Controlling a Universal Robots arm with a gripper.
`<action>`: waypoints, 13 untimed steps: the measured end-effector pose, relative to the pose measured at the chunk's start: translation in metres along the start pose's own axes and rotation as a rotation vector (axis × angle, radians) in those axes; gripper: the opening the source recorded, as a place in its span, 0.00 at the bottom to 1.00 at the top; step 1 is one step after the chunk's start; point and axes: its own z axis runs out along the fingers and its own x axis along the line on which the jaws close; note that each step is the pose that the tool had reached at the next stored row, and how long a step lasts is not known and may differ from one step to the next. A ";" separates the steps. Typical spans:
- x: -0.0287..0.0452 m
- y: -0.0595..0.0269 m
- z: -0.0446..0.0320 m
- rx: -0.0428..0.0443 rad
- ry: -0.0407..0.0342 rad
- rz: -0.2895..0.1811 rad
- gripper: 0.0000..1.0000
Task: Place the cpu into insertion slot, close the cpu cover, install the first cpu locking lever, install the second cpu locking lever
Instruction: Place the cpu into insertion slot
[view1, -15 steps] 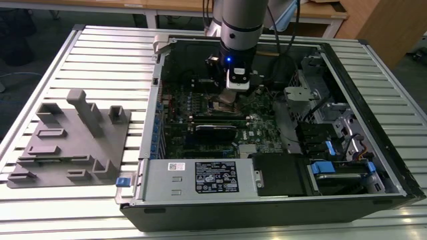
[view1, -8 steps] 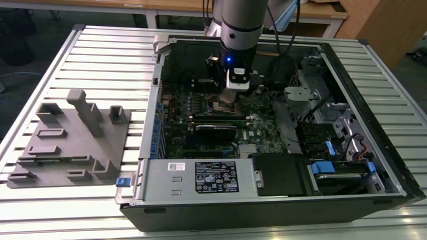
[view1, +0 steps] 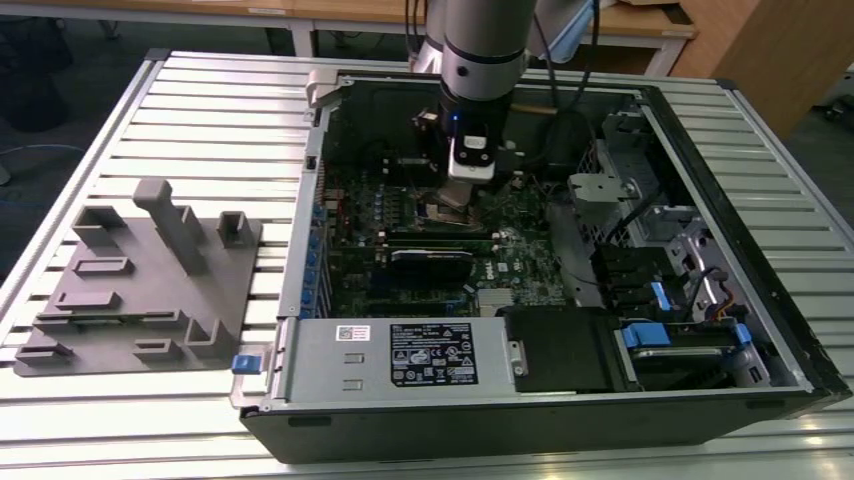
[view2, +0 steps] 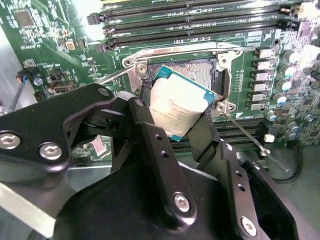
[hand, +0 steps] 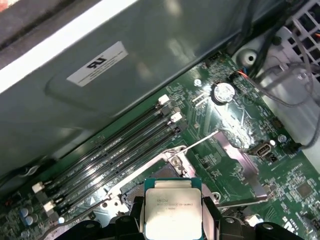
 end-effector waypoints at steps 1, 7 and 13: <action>0.0000 0.0000 0.0000 -0.0002 -0.0013 0.015 0.54; 0.0000 0.0000 0.0000 -0.0006 -0.0034 0.039 0.54; 0.0000 0.0000 0.0001 -0.0006 -0.0034 0.039 0.54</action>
